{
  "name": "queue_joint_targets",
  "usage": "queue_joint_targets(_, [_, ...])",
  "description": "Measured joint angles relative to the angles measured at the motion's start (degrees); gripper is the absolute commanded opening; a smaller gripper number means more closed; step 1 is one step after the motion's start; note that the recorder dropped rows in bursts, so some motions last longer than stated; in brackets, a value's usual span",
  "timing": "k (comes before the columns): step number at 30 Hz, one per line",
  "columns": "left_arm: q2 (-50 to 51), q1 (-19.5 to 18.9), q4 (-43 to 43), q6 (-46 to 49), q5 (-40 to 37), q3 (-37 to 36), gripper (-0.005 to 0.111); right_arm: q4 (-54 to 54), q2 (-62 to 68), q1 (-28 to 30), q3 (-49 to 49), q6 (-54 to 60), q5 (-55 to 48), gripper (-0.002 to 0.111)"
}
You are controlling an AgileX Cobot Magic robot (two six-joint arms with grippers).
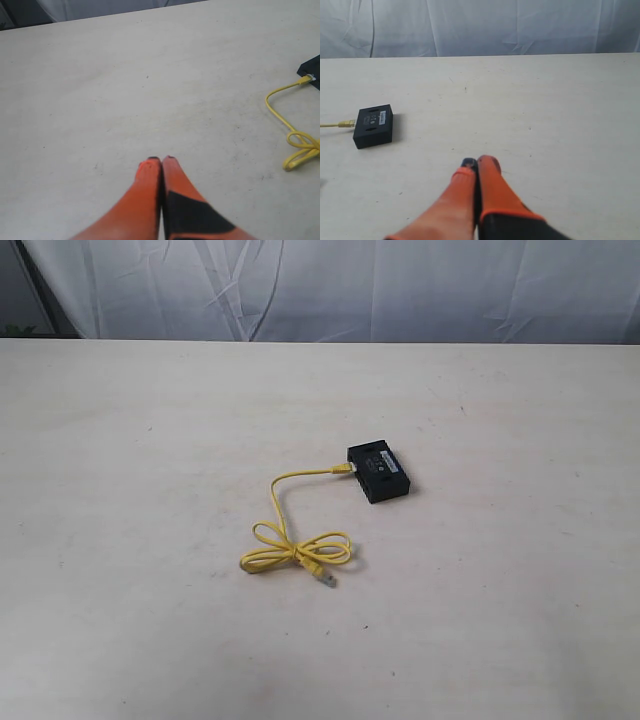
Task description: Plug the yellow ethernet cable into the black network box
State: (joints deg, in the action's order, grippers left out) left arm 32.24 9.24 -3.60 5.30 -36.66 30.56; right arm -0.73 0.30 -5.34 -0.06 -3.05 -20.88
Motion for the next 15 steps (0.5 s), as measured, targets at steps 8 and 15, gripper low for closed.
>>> queue_joint_targets(8, [0.0,0.0,0.0,0.0,0.0,0.0,0.0,0.0,0.0,0.0,0.0,0.0,-0.12,-0.001])
queue_joint_targets(15, [-1.93,0.0,1.53,0.0,0.0,0.0,0.0,0.0,0.0,0.0,0.0,0.0,-0.37,-0.001])
